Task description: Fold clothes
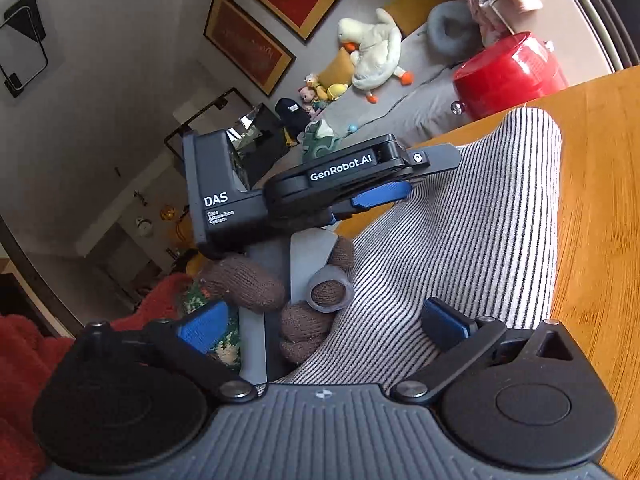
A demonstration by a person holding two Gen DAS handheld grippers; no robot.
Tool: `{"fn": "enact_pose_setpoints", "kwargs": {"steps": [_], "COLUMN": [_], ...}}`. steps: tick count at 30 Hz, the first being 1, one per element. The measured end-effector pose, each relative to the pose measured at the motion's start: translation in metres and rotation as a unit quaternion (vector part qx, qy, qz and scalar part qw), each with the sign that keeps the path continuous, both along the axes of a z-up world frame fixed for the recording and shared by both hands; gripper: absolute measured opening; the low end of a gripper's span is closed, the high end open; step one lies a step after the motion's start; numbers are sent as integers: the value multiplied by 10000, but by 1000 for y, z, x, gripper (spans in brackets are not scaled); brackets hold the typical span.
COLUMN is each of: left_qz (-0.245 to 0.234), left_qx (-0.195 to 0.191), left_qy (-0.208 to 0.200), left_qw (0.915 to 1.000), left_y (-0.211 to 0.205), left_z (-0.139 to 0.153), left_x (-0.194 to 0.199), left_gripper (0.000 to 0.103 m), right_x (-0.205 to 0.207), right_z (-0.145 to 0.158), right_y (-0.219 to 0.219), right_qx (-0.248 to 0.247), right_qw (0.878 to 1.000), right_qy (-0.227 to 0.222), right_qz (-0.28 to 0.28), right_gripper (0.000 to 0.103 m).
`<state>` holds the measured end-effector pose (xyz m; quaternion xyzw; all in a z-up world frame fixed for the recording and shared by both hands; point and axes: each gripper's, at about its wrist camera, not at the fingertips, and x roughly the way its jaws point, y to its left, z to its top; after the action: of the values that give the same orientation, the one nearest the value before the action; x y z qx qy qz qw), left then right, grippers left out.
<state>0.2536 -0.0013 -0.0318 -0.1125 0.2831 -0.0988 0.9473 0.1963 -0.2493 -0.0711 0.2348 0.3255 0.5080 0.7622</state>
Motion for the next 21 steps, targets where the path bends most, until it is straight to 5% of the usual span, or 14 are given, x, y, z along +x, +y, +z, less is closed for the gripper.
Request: {"fn": "enact_pose_setpoints", "kwargs": {"steps": [2, 8, 21], "left_qz": [125, 339, 319], "left_qx": [-120, -1328, -1238], "left_qy": [15, 252, 187], "left_qw": [9998, 9902, 9916], "left_y": [5, 44, 39], "left_z": [0, -13, -10], "left_x": [-3, 0, -1], "left_gripper": [102, 103, 103], "right_x": [1, 6, 9], "right_z": [-2, -9, -24], "right_y": [-1, -8, -21], "right_qx": [72, 416, 896], "right_qw": [10000, 9986, 9934], "right_qy": [46, 313, 608], "right_qz": [18, -126, -370], "right_gripper": [103, 103, 103]}}
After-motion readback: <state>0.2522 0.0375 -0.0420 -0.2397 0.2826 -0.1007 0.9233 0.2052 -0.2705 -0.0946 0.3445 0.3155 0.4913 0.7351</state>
